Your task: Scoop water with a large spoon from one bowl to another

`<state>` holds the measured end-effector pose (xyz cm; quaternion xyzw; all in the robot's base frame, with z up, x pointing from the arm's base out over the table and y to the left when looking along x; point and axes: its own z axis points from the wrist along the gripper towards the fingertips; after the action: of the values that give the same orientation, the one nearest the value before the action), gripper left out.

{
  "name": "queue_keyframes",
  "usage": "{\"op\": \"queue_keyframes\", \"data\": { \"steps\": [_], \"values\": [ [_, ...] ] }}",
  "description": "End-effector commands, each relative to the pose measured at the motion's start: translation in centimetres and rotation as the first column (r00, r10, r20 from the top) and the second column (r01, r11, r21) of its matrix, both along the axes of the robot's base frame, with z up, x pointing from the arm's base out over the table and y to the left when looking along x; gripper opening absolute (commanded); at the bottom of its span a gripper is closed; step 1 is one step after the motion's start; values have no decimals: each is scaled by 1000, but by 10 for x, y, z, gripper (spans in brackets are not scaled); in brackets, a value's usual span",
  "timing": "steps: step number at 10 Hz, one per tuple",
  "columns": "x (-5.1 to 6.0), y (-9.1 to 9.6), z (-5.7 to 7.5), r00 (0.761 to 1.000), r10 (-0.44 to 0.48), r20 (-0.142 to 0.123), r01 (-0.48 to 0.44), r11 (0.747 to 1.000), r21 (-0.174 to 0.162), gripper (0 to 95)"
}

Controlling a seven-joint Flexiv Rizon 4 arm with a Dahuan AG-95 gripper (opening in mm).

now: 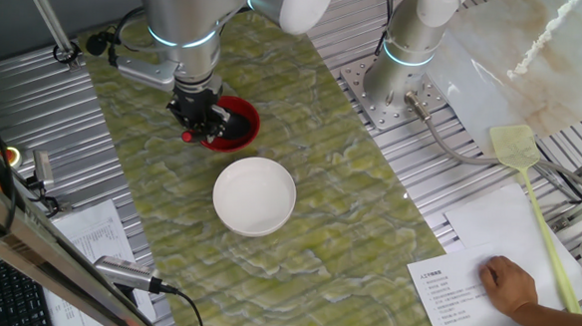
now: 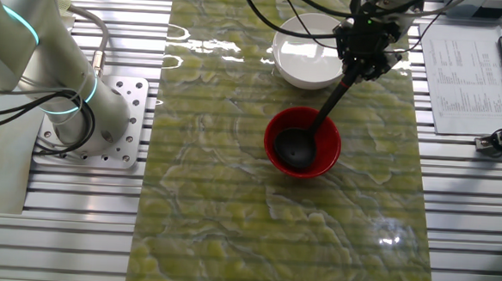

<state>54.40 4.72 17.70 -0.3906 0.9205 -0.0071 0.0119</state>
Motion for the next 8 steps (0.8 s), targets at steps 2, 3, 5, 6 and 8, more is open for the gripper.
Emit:
{"op": "queue_keyframes", "data": {
  "steps": [2,3,5,6,8],
  "values": [
    [0,0,-1,1000,-3,1,3,1000,2,190],
    [0,0,-2,1000,-5,2,5,1000,3,190],
    [0,1,-3,1000,-4,3,4,1000,5,190],
    [0,1,-4,1000,-7,3,7,1000,7,190],
    [0,3,-5,1000,-9,5,9,1000,8,190]
  ]
}}
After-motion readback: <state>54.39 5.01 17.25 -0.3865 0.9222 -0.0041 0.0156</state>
